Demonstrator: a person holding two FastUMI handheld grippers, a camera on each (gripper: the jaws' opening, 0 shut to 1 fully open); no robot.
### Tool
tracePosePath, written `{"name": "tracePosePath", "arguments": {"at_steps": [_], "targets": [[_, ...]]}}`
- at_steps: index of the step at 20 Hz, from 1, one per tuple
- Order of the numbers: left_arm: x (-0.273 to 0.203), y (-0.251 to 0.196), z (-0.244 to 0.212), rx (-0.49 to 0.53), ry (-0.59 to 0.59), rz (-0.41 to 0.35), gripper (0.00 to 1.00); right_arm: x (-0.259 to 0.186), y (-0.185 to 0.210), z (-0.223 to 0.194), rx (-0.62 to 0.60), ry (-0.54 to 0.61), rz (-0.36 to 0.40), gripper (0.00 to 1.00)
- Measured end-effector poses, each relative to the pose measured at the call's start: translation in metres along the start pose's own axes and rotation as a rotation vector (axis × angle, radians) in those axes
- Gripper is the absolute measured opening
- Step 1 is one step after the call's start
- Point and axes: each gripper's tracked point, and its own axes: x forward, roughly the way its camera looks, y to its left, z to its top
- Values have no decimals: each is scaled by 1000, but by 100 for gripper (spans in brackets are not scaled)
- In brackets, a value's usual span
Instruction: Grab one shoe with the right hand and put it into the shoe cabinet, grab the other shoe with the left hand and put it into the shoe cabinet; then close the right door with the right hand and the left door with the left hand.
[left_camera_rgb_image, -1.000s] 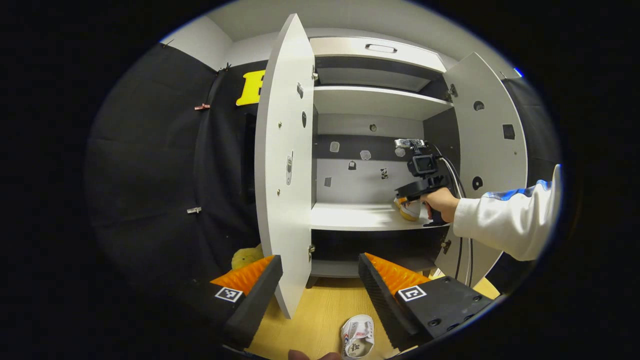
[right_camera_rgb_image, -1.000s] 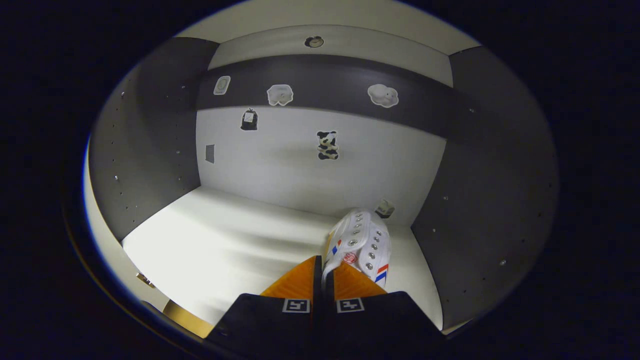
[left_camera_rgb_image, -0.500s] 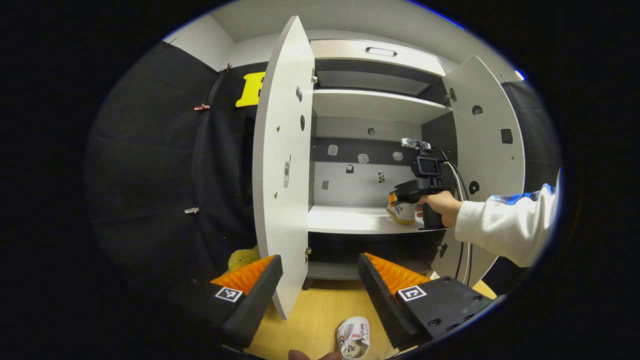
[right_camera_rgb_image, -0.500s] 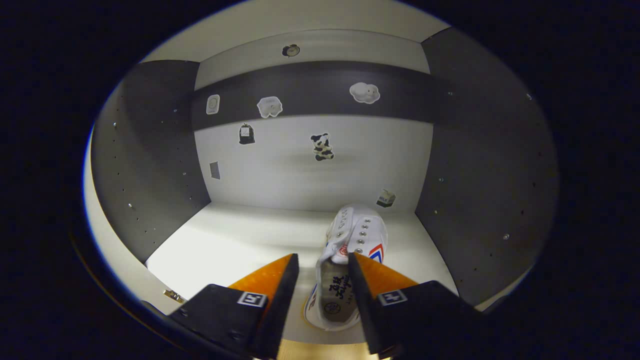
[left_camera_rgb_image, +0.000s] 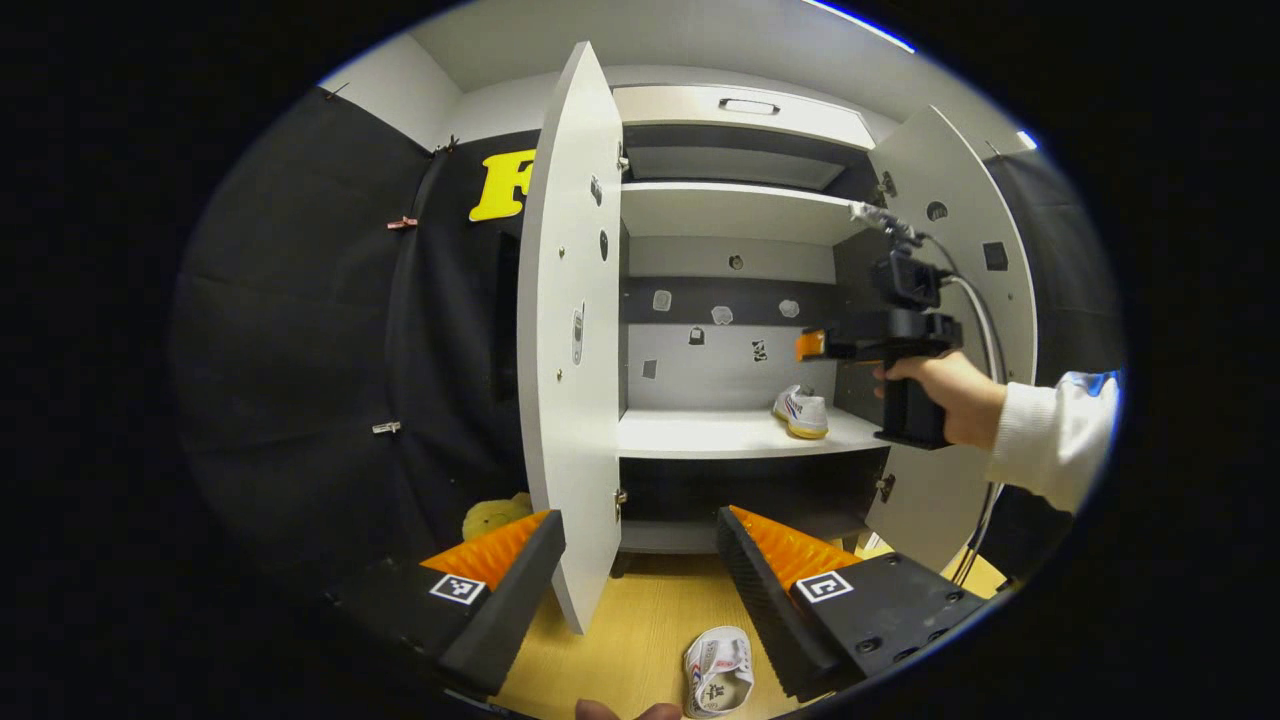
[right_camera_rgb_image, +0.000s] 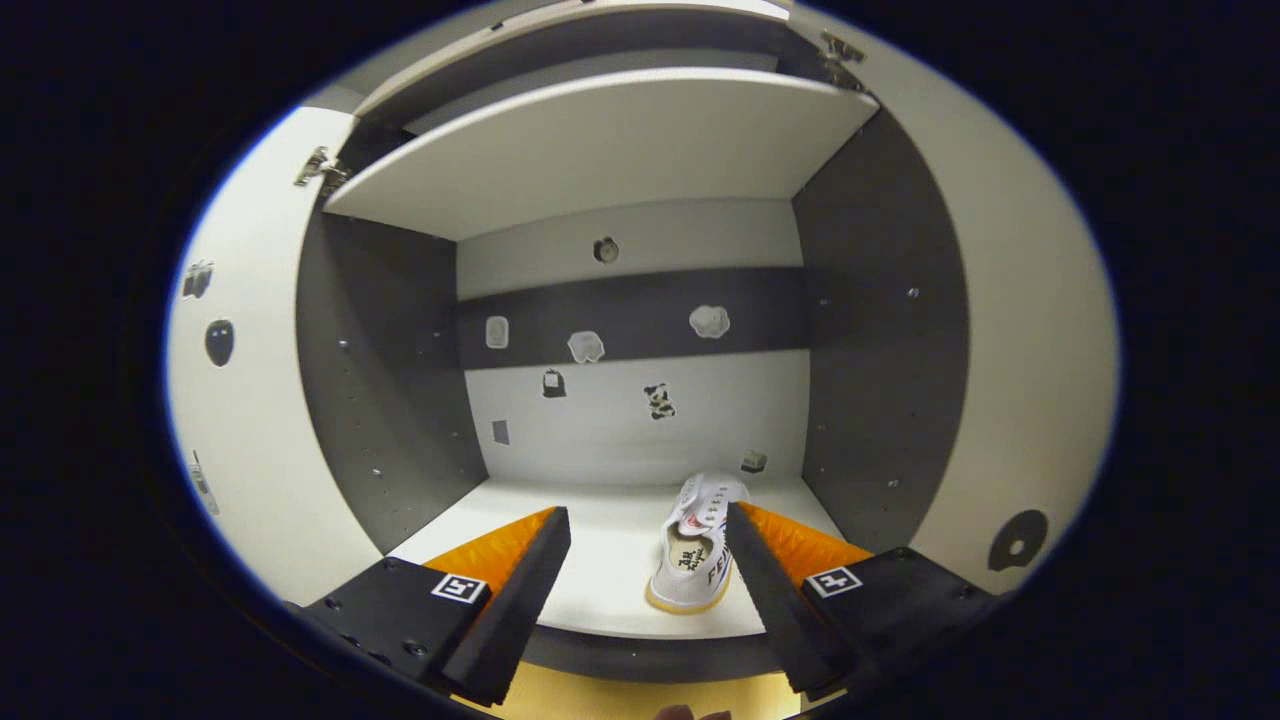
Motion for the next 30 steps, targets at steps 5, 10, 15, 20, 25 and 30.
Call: {"name": "tracePosePath", "arguments": {"at_steps": [5,10,15,20,25,30], "targets": [[-4,-16,-61,-23,76,-61,96,-87,8,25,-33,-117,39,99],[-14,-43,-153,18,220,-136,97,-157,6,34,-37,-158,74,99],[-20,-66,-237,39,357,-206,96,-201,-14,45,-15,-166,73,96],[-10,-75,-306,90,477,-245,88,-231,-38,56,3,-175,47,99],[34,-83,-335,118,489,-262,67,-250,-65,70,-14,-201,-7,99],[66,-90,-346,116,495,-258,43,-255,-92,81,-40,-220,-85,99]]}}
